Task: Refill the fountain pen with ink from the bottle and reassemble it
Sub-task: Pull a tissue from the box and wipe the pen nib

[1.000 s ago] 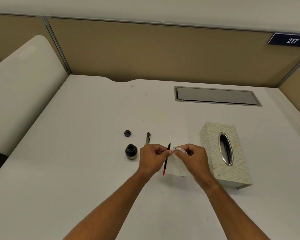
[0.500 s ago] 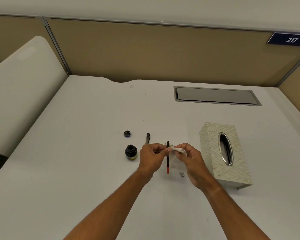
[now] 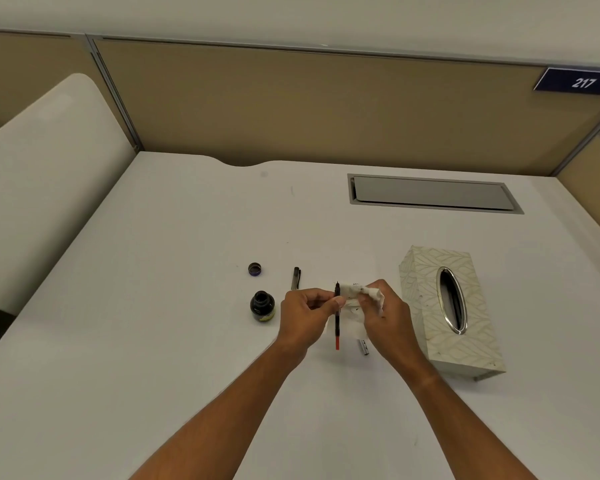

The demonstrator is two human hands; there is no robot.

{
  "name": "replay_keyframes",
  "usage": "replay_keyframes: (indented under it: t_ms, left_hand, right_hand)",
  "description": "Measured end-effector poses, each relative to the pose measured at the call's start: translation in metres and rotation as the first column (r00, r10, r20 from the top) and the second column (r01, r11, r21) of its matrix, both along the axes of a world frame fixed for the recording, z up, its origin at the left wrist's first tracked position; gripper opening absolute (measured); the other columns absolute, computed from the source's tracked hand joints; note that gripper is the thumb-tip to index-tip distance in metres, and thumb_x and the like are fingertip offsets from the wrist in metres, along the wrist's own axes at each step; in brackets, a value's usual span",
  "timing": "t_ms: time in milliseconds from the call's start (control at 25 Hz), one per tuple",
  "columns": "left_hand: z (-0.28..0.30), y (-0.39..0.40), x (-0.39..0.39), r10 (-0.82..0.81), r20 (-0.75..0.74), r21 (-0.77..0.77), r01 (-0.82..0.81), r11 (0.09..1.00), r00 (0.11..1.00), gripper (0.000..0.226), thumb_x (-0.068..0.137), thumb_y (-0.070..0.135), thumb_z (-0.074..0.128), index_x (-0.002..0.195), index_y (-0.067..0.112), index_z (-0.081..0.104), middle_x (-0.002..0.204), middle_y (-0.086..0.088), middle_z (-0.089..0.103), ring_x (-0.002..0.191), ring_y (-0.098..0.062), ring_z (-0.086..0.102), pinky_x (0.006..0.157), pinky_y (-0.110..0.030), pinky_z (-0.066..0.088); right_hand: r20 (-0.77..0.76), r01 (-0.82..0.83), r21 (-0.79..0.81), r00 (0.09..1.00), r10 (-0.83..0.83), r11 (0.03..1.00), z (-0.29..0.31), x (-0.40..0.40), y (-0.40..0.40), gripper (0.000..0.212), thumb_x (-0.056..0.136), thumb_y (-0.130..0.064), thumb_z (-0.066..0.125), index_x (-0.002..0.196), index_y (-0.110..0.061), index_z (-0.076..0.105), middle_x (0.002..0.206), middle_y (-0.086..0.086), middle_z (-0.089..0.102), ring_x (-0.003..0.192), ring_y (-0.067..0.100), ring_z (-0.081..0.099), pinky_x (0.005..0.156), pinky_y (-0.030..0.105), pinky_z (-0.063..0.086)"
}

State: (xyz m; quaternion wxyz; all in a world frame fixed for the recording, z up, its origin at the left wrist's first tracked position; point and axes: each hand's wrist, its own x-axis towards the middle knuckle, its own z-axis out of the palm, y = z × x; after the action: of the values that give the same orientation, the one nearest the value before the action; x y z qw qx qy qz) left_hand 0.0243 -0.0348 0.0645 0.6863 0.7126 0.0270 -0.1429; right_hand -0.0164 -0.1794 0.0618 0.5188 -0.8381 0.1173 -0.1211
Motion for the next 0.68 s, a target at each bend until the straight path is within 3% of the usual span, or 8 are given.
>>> replay_keyframes:
  t_ms: [120,240,360,440,600,680]
  left_hand:
    - [-0.001,0.002,0.001,0.028,0.035,0.035,-0.029,0.999,0.999,0.003,0.076,0.016,0.078,0.078,0.015,0.076,0.073,-0.001,0.075,0.072,-0.012,0.072,0.068,-0.017,0.054]
    - [0.000,0.004,0.001,0.043,0.092,0.110,-0.053,0.993,0.995,0.006,0.075,0.018,0.079,0.073,0.021,0.075,0.070,0.002,0.074,0.068,-0.007,0.071,0.065,-0.015,0.054]
    - [-0.001,0.004,0.002,0.042,0.121,0.160,-0.061,0.985,0.992,0.005,0.075,0.020,0.079,0.073,0.022,0.075,0.069,0.005,0.073,0.065,-0.004,0.069,0.063,-0.013,0.053]
    - [-0.002,0.003,0.002,0.025,0.144,0.195,-0.054,0.979,0.989,0.005,0.075,0.021,0.079,0.077,0.019,0.076,0.069,0.006,0.073,0.065,-0.003,0.069,0.065,-0.015,0.054]
    - [-0.004,0.001,0.000,-0.001,0.188,0.267,-0.050,0.962,0.982,0.015,0.075,0.027,0.079,0.083,0.015,0.078,0.071,0.004,0.074,0.066,-0.004,0.070,0.069,-0.022,0.058]
    - [-0.004,0.001,-0.001,-0.013,0.201,0.281,-0.045,0.959,0.980,0.014,0.076,0.028,0.078,0.084,0.016,0.078,0.071,0.004,0.074,0.066,-0.004,0.070,0.069,-0.023,0.058]
  right_hand:
    - [0.089,-0.012,-0.192,0.996,0.029,0.981,-0.001,-0.001,-0.005,0.025,0.081,0.008,0.056,0.085,-0.013,0.069,0.075,-0.006,0.069,0.066,0.008,0.061,0.053,0.019,0.046]
    - [0.106,-0.010,-0.216,0.994,0.034,0.976,-0.001,-0.001,-0.006,0.029,0.069,-0.003,0.054,0.083,-0.011,0.078,0.082,0.001,0.075,0.075,0.013,0.068,0.064,0.026,0.055]
    - [0.048,-0.084,-0.240,0.994,0.099,0.967,0.003,0.000,-0.004,0.025,0.076,-0.019,0.061,0.093,-0.009,0.077,0.090,0.003,0.070,0.083,0.015,0.066,0.069,0.016,0.051]
    - [0.041,-0.079,-0.281,0.995,0.095,0.956,0.005,0.002,-0.002,0.018,0.082,-0.015,0.068,0.097,-0.011,0.077,0.092,0.001,0.068,0.085,0.013,0.065,0.069,0.007,0.047]
    - [0.025,-0.034,-0.243,0.999,0.042,0.970,0.013,0.001,0.002,0.026,0.082,-0.015,0.074,0.107,-0.014,0.067,0.097,-0.004,0.069,0.086,0.010,0.066,0.069,0.009,0.050]
    - [0.041,-0.020,-0.250,0.999,0.031,0.968,0.013,0.002,0.004,0.025,0.080,-0.017,0.077,0.104,-0.013,0.071,0.098,-0.002,0.071,0.087,0.009,0.065,0.072,0.008,0.047]
